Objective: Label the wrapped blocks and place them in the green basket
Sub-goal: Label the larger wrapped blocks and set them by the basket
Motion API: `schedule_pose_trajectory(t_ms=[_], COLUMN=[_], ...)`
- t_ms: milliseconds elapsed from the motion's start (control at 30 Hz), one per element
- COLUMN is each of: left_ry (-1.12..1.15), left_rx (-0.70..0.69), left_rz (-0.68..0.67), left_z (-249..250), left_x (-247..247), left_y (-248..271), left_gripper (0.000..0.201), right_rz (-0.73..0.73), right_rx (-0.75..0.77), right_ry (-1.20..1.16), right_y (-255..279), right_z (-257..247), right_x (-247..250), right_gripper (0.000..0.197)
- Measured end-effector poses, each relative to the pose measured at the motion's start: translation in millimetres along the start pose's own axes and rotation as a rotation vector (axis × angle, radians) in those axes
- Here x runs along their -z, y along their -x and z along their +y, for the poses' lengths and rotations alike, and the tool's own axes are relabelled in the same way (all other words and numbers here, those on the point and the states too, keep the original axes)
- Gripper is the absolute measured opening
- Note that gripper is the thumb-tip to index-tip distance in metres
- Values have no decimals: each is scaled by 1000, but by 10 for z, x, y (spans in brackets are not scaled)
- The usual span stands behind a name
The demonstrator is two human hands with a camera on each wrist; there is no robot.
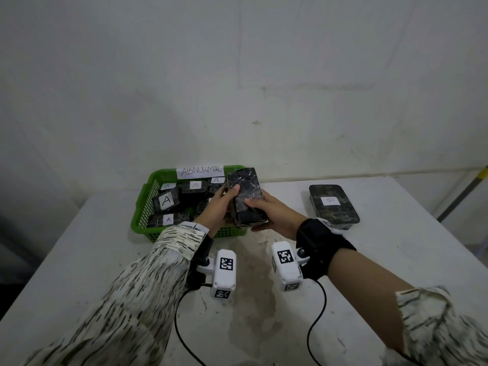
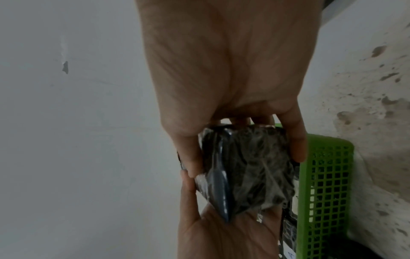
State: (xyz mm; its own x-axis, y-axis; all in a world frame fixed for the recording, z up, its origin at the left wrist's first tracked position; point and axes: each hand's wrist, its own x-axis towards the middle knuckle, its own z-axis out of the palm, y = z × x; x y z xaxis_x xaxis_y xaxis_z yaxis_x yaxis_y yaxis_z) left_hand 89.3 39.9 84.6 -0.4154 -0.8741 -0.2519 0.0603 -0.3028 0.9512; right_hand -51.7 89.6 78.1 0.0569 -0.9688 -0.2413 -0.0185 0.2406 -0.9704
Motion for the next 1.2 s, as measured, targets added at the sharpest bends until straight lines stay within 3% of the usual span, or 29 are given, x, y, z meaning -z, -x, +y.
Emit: schedule_pose_trajectory(t_ms=[267,367,500,633,733,800,967,1200], left_ry=[-11,-9,-8,3,27,53,21,-101], left_rx=[3,-5,-12,-27,-12,46,137,159], left_rz=[-51,-42,-80,-63,-67,-93,-188,-202], left_z=[-29,-27,-46,-64,-25,8,-18,-66], left_x=[-11,18,24,14,-7,-30,14,20], left_y=[4,0,21,2,22,47,39,26], left_gripper=[35,35,35,53,37,31,53,69], right_rz=[13,-55,3,11,-16,5,32,104], right_rx=[27,31,54,51,101,141,75,95], right_ry=[-49,-105,-98,-101,0,65,-78,25], right_y=[-16,5,13,14,0,-16,-20,14], right_z=[32,37,37,63,82,77,32,30], right_x=[37,48,75,69,54,46,56,10], right_gripper=[40,51,60,76,90,82,58,38])
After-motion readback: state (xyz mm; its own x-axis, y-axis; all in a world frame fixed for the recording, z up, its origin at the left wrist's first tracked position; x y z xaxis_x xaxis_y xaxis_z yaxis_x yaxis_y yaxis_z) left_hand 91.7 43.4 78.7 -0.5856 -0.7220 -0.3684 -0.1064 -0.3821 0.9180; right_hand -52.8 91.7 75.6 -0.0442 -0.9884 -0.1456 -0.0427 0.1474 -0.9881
